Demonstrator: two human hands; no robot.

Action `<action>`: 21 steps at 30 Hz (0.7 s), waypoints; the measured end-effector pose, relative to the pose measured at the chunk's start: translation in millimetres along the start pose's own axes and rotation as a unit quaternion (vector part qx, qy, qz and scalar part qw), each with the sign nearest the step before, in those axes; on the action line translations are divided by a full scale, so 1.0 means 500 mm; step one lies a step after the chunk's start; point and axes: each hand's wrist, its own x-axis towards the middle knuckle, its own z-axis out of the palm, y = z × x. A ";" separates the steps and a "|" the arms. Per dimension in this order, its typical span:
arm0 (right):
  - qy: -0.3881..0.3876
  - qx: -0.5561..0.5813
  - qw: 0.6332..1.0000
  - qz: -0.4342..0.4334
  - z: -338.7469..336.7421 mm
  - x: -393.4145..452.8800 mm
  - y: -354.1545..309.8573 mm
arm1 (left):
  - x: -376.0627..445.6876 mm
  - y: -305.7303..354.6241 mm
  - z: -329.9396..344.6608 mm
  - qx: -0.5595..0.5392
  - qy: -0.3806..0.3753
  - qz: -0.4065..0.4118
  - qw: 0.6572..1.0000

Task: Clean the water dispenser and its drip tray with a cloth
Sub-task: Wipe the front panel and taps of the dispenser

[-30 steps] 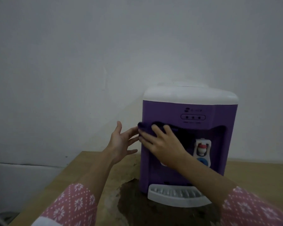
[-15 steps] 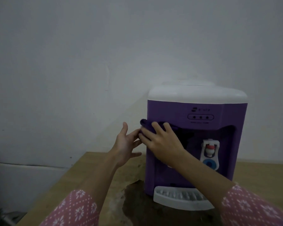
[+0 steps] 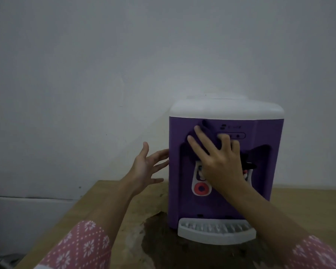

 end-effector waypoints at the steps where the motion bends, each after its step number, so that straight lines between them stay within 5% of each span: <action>1: -0.003 0.009 1.000 -0.006 -0.001 0.001 0.008 | 0.000 -0.001 0.002 -0.002 0.002 0.001 1.000; 6: -0.020 0.010 0.998 0.060 -0.004 0.021 -0.016 | -0.005 -0.008 0.009 -0.016 0.006 0.002 1.000; 18: -0.189 0.072 0.969 -0.139 -0.015 -0.069 -0.130 | -0.018 -0.005 0.002 -0.023 -0.001 0.006 1.000; 21: -0.175 0.071 0.978 -0.084 -0.011 -0.034 -0.122 | -0.015 -0.009 0.003 -0.019 0.003 0.013 1.000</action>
